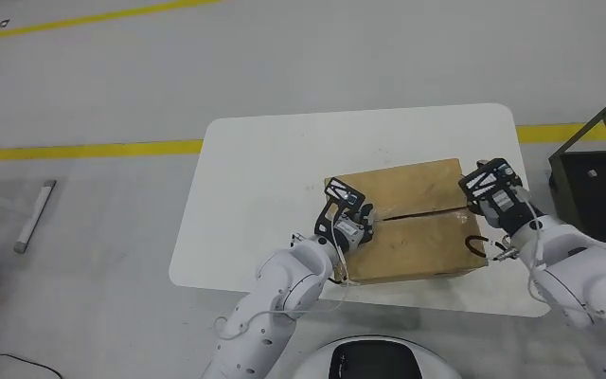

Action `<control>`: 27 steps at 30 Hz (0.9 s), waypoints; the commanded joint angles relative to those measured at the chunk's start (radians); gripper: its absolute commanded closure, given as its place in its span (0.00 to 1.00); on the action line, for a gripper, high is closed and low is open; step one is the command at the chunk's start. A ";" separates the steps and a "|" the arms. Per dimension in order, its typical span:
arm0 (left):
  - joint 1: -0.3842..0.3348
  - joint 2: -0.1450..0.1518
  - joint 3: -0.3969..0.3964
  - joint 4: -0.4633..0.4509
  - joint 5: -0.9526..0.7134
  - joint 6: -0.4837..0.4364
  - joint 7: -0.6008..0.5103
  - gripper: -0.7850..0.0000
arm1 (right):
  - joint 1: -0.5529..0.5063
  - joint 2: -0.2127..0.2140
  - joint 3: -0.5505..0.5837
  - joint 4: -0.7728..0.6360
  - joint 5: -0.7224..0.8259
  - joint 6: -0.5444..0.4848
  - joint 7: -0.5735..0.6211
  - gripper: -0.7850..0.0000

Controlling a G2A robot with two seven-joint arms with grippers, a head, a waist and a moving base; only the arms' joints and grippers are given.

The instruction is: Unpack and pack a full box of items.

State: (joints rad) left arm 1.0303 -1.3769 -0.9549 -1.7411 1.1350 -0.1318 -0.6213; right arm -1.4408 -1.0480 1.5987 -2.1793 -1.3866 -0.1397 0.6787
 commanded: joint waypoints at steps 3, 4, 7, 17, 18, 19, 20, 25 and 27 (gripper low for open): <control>0.002 0.000 -0.003 -0.003 0.000 -0.004 -0.002 1.00 | -0.035 0.000 0.097 -0.011 0.018 0.042 0.003 0.67; 0.003 0.000 -0.003 -0.003 0.000 -0.005 -0.003 1.00 | -0.045 -0.001 0.124 -0.012 0.031 0.056 0.002 0.67; 0.006 0.000 -0.005 -0.006 0.000 -0.010 -0.004 0.92 | -0.076 -0.003 0.200 -0.020 0.066 0.094 -0.006 0.65; 0.018 0.005 -0.032 -0.068 -0.008 -0.032 -0.023 0.00 | -0.148 -0.033 0.284 -0.063 0.414 0.248 -0.128 0.86; 0.022 0.006 -0.040 -0.077 -0.008 -0.033 -0.024 0.00 | -0.152 -0.036 0.275 -0.063 0.455 0.246 -0.150 0.93; 0.025 0.008 -0.050 -0.088 -0.006 -0.033 -0.026 0.00 | -0.154 -0.040 0.261 -0.063 0.501 0.241 -0.179 1.00; 0.029 0.010 -0.059 -0.099 -0.003 -0.033 -0.027 0.00 | -0.160 -0.042 0.246 -0.058 0.524 0.224 -0.200 1.00; 0.066 0.024 -0.134 -0.156 0.041 -0.032 -0.032 0.00 | -0.170 -0.050 0.131 -0.013 0.536 0.137 -0.309 1.00; 0.091 0.031 -0.180 -0.177 0.049 -0.011 -0.035 0.00 | -0.164 -0.051 0.073 0.003 0.487 0.094 -0.346 1.00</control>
State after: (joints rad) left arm 1.1074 -1.3493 -1.1096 -1.9074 1.1815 -0.1547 -0.6546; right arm -1.6084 -1.0990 1.7025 -2.1837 -0.8582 -0.0256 0.3502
